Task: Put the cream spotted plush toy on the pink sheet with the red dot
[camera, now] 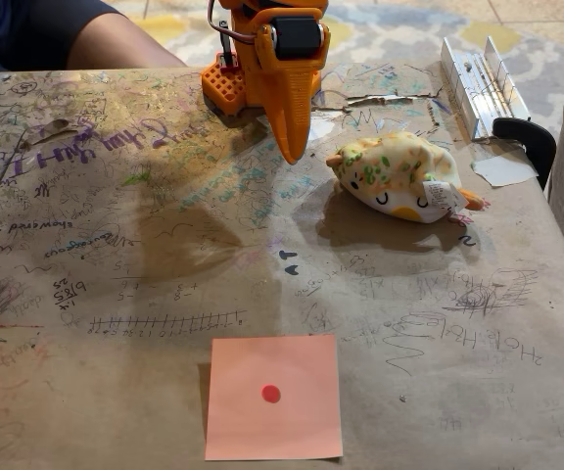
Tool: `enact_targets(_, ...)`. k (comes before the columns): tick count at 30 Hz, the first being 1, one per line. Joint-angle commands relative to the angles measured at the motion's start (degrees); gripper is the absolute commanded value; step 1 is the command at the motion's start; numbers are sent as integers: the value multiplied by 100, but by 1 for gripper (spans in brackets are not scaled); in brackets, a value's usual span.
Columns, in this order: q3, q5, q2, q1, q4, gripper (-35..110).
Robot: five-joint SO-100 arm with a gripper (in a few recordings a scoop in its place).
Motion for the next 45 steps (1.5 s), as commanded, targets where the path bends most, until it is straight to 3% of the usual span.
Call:
enact_targets(1, -79, -105, 26, -62, 26, 0)
enact_targets(34, -105, -123, 26, -70, 26, 0)
enact_targets(45, -264, -765, 26, -308, 255, 3)
